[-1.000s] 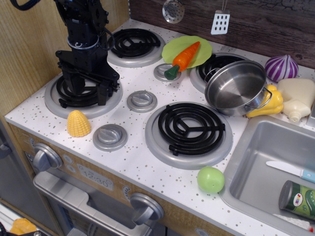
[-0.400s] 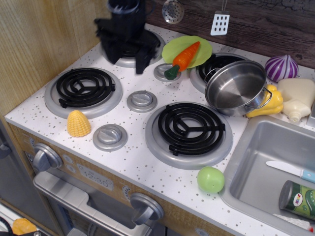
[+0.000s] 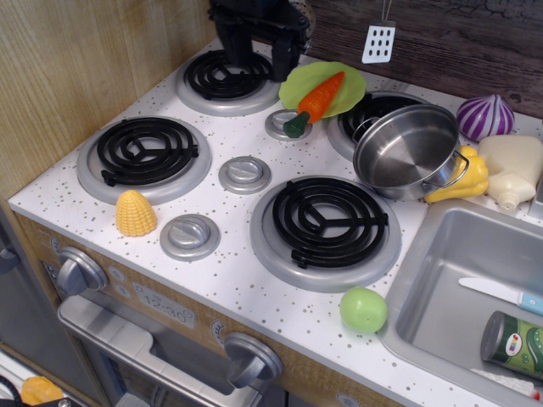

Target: Take carrot off plate

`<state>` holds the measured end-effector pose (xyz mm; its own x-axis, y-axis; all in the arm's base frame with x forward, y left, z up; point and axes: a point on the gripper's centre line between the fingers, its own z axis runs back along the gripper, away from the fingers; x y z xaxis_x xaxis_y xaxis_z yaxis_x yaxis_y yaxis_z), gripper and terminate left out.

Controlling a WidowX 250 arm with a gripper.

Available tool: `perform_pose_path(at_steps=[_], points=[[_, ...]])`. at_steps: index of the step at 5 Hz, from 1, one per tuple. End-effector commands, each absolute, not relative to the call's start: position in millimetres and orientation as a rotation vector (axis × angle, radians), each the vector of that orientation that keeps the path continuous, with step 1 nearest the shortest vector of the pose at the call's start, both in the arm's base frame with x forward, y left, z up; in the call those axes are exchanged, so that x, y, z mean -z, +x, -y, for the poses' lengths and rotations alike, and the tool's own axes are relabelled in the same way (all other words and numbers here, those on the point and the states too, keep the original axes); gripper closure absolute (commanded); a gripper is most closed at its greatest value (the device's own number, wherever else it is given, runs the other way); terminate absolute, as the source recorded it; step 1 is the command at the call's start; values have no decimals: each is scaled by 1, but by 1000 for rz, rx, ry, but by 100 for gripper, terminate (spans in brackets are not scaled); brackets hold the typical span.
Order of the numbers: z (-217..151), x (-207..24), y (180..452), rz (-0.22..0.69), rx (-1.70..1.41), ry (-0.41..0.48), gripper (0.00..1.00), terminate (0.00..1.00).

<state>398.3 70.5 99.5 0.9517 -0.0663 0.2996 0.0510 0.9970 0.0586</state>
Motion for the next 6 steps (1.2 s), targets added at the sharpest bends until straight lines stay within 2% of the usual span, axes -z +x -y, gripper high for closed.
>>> perform_pose_path(at_steps=[1, 4, 6], points=[[-67, -103, 427, 413, 143, 44, 0, 0], [-48, -62, 448, 484, 254, -28, 0, 0], [-49, -47, 456, 474, 259, -115, 0, 0]])
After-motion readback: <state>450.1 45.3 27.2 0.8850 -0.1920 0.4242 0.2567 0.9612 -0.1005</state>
